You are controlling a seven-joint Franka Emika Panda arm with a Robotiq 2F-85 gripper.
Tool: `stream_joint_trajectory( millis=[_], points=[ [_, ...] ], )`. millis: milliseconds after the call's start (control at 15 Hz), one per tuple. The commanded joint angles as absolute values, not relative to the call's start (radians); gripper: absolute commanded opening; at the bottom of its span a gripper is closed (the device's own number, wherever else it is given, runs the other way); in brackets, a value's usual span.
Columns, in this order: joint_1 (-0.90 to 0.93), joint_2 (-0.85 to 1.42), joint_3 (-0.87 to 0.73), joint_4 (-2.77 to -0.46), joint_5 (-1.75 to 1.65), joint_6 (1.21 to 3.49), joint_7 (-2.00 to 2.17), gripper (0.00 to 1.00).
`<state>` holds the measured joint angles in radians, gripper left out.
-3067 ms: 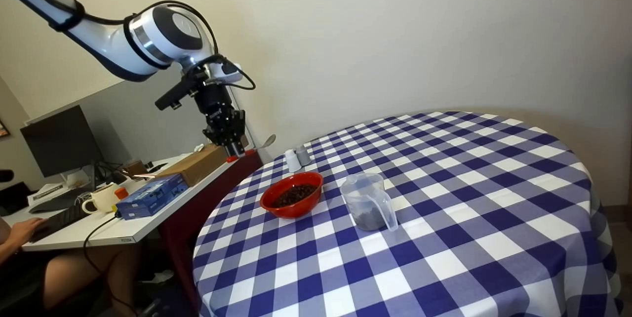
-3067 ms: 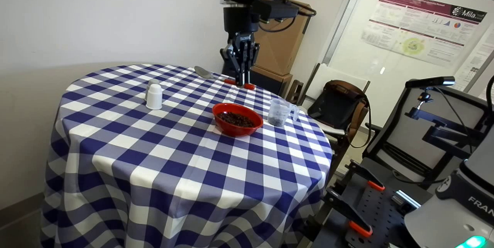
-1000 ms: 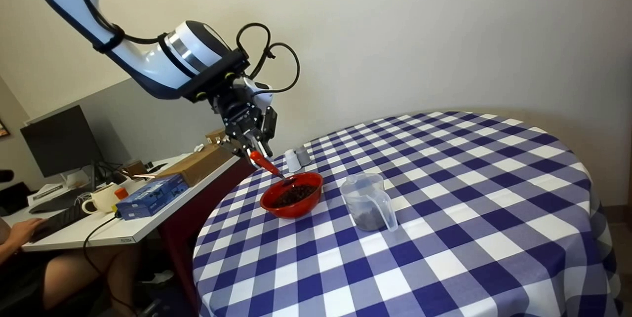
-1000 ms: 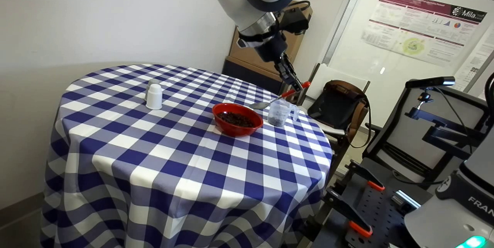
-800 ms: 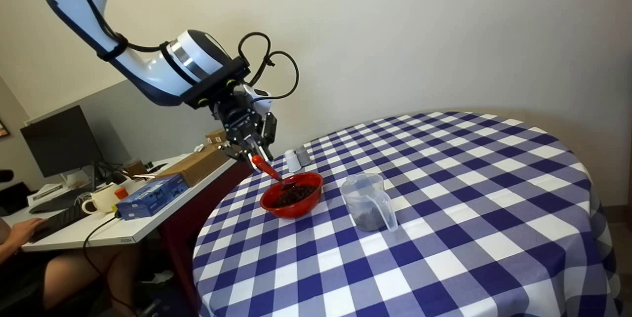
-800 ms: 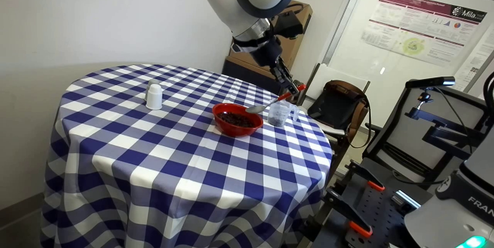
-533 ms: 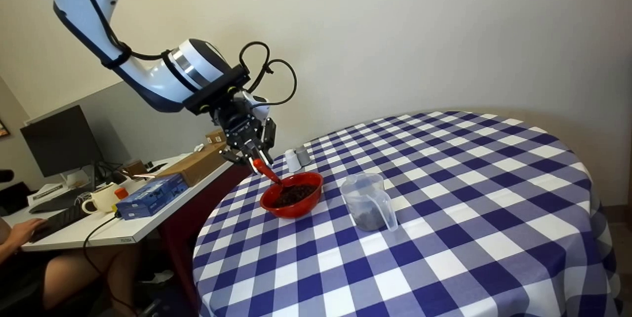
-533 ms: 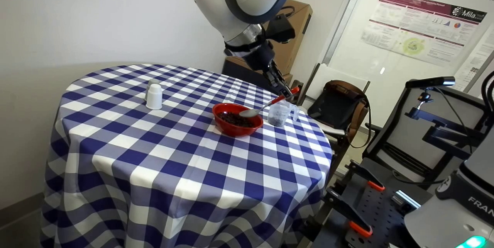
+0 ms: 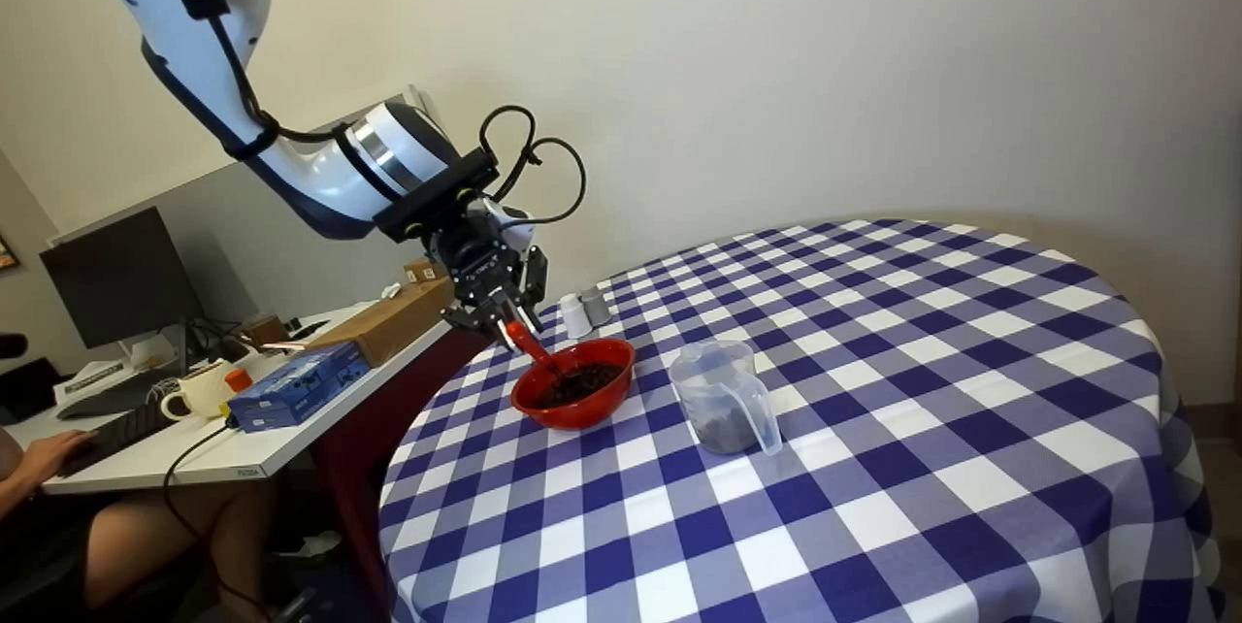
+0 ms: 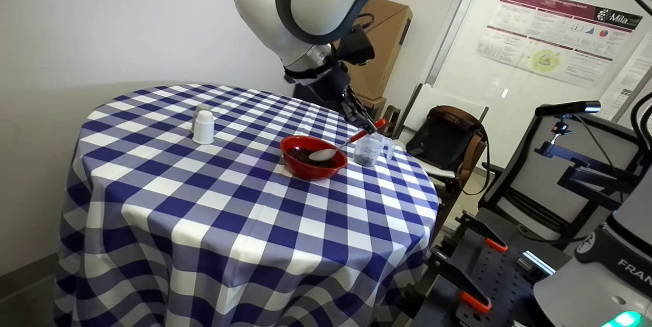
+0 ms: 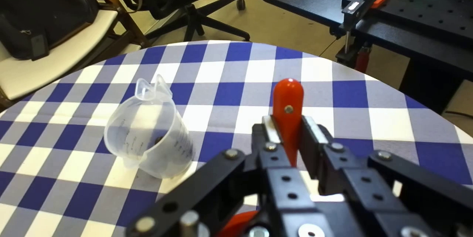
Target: Use the spoon to place some of the contents from the red bowl into the clear jug
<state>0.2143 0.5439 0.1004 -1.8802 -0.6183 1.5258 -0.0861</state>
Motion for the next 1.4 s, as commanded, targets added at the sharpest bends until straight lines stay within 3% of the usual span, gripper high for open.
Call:
stream_joint_trajectory(
  millis=[0,1333],
  points=[
    [0.221,0.587,0.1,-1.833,-0.64,1.473,-0.085,0.05],
    [0.187,0.612,0.108,-1.838,-0.599,1.536,-0.079,0.05]
  ],
)
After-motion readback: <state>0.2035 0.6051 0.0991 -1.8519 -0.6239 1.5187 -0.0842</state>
